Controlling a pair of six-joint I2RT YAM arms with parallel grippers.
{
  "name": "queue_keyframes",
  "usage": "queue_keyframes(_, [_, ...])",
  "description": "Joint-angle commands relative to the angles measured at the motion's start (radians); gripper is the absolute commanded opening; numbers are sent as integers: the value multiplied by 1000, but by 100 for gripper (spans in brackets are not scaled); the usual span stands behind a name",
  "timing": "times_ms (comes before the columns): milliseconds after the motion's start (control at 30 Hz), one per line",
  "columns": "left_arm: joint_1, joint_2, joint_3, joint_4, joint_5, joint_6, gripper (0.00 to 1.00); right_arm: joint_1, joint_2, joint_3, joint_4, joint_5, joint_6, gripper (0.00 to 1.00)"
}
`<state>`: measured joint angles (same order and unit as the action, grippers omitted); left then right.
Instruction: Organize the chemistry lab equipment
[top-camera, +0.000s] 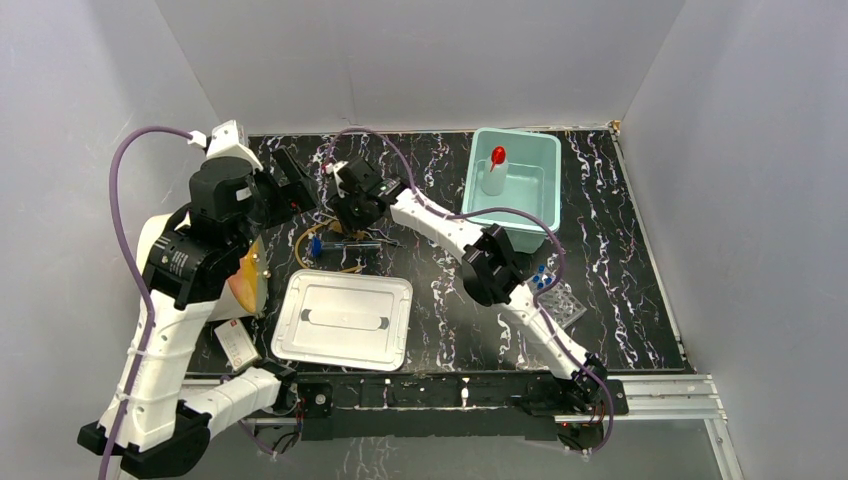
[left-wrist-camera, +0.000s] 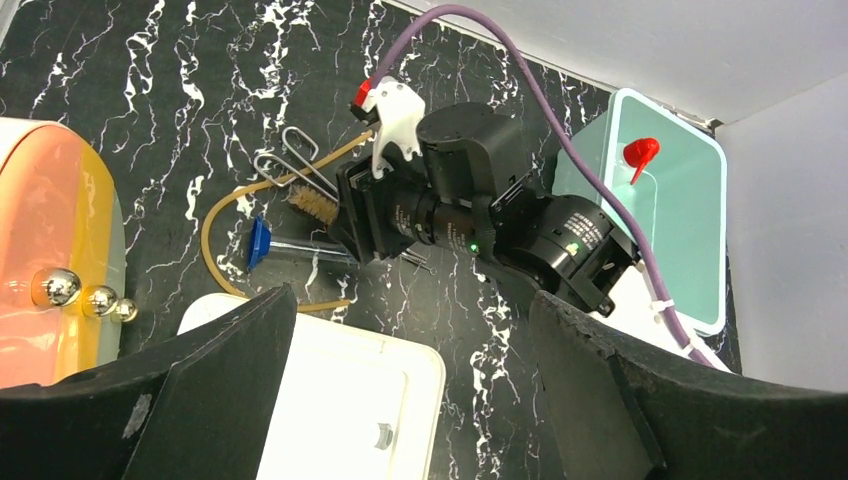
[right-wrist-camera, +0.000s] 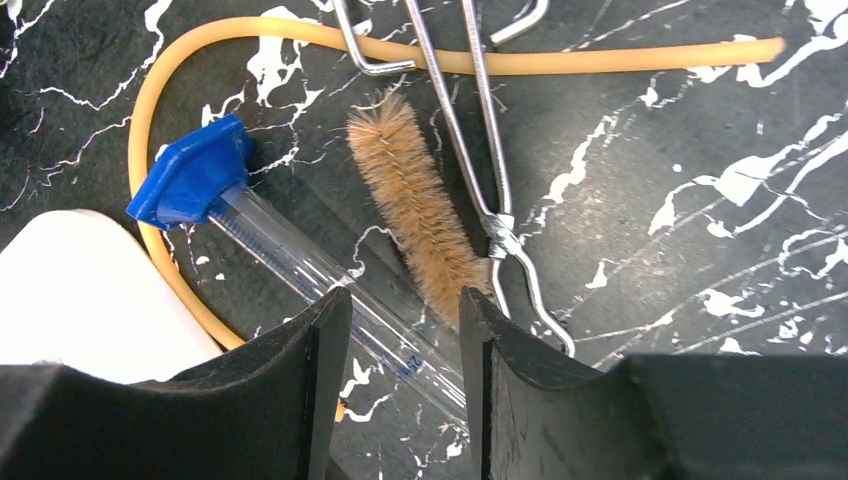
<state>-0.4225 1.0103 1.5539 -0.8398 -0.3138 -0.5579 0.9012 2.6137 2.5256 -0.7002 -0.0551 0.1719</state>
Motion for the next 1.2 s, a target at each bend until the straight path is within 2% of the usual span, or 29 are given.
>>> queue_keyframes(0, [-1, -23, 24, -10, 4, 4, 86, 13, 56, 65, 17, 29, -9, 53])
queue_keyframes(367, [-2, -37, -16, -5, 25, -20, 86, 25, 116, 136, -40, 227, -18, 52])
queue_keyframes(433, [-1, -38, -13, -6, 27, -20, 86, 32, 116, 136, -37, 248, -34, 46])
queue_keyframes(500, [-1, -36, -7, -8, 29, -20, 86, 37, 114, 141, -29, 255, -47, 32])
queue_keyframes(567, [-1, -34, -3, -10, 34, -19, 86, 41, 106, 141, -16, 238, -60, 23])
queue_keyframes(867, [-1, -27, 14, -19, 59, -20, 86, 52, 13, 131, 19, 187, -118, 1])
queue_keyframes(1167, [-1, -21, 58, -9, 66, -19, 87, 47, -232, -91, 153, 205, -91, 0])
